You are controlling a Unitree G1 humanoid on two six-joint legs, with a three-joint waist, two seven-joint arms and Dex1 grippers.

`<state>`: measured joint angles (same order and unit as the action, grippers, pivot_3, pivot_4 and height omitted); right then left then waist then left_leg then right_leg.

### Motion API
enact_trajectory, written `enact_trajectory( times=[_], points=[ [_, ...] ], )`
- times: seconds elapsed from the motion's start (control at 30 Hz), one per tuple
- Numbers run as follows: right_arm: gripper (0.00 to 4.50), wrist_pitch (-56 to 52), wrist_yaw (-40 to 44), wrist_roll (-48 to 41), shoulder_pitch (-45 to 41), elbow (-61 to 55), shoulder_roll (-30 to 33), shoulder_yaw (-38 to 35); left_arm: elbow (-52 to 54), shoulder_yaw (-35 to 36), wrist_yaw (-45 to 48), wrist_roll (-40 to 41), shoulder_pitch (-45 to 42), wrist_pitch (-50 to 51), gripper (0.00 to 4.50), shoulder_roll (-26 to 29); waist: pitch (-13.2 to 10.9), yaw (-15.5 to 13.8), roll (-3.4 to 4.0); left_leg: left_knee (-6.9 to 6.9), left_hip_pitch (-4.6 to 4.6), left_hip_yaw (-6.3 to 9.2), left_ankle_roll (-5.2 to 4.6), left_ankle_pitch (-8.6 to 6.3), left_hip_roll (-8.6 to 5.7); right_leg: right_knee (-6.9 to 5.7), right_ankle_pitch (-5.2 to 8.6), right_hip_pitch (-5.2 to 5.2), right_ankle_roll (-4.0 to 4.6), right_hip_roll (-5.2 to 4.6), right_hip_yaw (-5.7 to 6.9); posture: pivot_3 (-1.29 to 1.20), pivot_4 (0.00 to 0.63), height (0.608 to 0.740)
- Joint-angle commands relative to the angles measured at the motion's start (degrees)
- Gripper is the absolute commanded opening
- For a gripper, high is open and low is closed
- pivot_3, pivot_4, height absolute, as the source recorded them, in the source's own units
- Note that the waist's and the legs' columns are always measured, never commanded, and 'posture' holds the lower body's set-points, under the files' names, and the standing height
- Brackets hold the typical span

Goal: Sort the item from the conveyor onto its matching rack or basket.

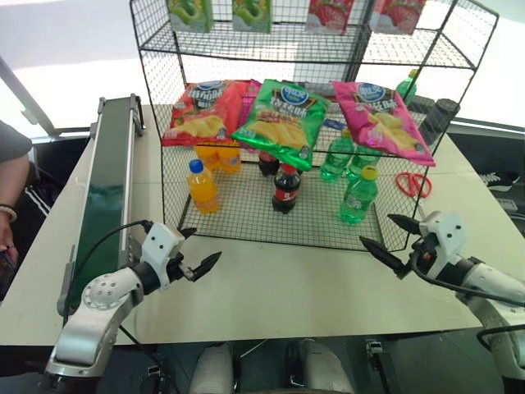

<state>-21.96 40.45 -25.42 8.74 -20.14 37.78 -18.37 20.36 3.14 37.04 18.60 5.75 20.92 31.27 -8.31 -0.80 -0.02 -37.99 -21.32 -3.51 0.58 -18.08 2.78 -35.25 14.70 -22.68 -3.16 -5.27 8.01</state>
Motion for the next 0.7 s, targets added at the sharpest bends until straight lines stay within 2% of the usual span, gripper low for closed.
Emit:
enact_trajectory(
  times=[0.03, 0.7],
  points=[
    [4.48, 2.84, 1.00, 0.41, -0.22, 1.15, -0.29, -0.50, 0.68, 0.49, -0.27, -0.19, -0.65, -1.20, 4.50, -0.29, 0.00, 0.01, 0.00, 0.00, 0.00, 0.00, 0.00, 0.00, 0.00, 0.00, 0.00, 0.00, 0.00, 0.00, 0.00, 0.00, 0.150, 0.736],
    [4.48, 10.07, 3.58, 2.17, 1.26, 6.90, -1.61, -0.18, 2.20, 1.88, -0.62, 1.24, 1.35, -0.27, 4.50, -0.74, 0.01, 0.02, 0.00, -0.01, 0.04, -0.01, 0.00, 0.00, 0.00, -0.03, 0.00, 0.02, 0.00, 0.00, 0.00, 0.00, 0.150, 0.736]
  ],
)
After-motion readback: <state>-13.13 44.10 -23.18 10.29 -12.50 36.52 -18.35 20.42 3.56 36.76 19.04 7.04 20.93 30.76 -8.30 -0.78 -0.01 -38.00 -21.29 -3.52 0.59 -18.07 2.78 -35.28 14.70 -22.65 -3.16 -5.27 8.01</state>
